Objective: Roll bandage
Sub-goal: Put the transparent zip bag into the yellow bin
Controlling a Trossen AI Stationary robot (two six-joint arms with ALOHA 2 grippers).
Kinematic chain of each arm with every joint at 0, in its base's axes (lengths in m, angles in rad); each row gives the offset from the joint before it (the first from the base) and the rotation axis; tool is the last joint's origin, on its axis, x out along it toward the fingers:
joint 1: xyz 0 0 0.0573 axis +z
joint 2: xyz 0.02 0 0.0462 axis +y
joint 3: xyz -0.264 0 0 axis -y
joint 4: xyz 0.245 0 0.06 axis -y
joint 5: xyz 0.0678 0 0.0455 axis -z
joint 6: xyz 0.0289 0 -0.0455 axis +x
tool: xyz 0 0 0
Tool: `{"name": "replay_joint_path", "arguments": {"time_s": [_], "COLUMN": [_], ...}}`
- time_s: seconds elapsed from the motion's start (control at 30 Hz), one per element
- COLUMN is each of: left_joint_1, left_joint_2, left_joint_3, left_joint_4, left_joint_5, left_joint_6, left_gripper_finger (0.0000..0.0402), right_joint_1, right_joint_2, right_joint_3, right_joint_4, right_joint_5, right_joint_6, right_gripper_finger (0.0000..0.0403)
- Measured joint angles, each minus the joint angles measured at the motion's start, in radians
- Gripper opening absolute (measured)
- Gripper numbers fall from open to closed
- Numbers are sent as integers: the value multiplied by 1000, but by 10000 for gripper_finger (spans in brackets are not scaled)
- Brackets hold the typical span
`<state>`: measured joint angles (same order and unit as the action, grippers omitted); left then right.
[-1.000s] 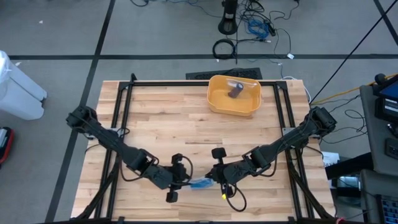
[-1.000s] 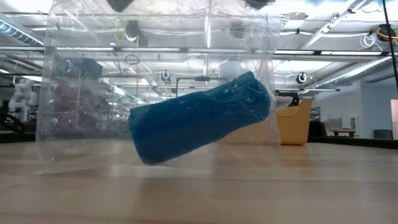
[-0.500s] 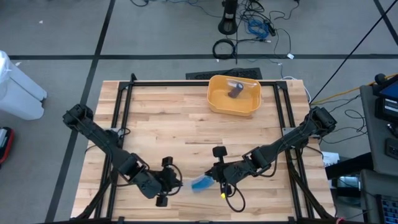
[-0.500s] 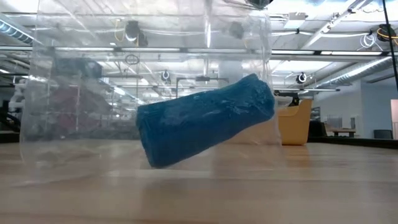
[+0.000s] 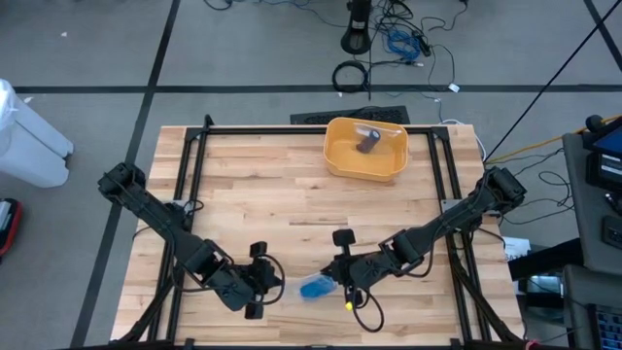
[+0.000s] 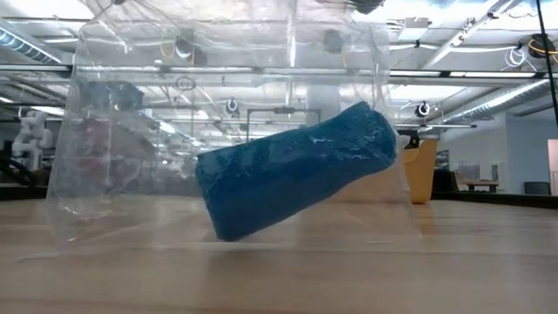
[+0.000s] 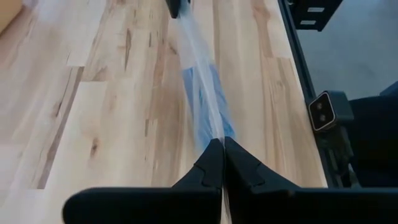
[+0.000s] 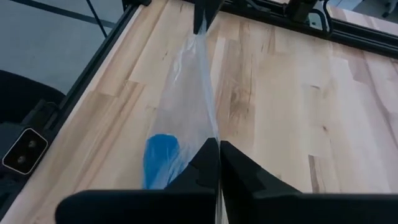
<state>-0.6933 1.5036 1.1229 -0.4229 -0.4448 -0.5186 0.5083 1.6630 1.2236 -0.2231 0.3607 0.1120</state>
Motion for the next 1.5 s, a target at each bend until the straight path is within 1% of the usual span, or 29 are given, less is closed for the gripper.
{"name": "replay_joint_path", "arguments": {"time_s": [0.1,0.2,0.3,0.5,0.63,0.77,0.83,0.9,1.03,1.1,1.23,1.43,1.5], "left_joint_1": [5,15,31,39,40,45,47,48,48,48,48,50,50], "left_joint_2": [0,0,0,0,1,1,1,1,1,1,1,2,2], "left_joint_3": [0,0,0,0,0,0,0,0,0,0,0,0,0], "left_joint_4": [0,0,2,3,11,52,66,70,70,69,68,66,70], "left_joint_5": [-4,-6,-12,-18,-33,-35,-36,-36,-36,-36,-36,-36,-62], "left_joint_6": [0,0,0,0,6,51,60,61,61,61,60,55,59], "left_gripper_finger": [1,1,1,0,0,0,0,0,0,0,0,0,0], "right_joint_1": [0,0,0,0,-6,-34,-54,-69,-92,-104,-119,-123,-127], "right_joint_2": [0,0,0,0,0,8,23,45,77,91,106,104,104], "right_joint_3": [0,0,0,0,0,0,0,0,4,13,28,30,30], "right_joint_4": [5,38,47,56,94,167,205,232,260,261,259,310,310], "right_joint_5": [3,8,8,8,5,-2,-44,-80,-84,-119,-184,-222,-237], "right_joint_6": [0,0,-12,-19,-30,-37,-33,-38,-55,-56,-65,-88,-74], "right_gripper_finger": [1,14,38,98,134,158,165,168,167,162,141,109,98]}}
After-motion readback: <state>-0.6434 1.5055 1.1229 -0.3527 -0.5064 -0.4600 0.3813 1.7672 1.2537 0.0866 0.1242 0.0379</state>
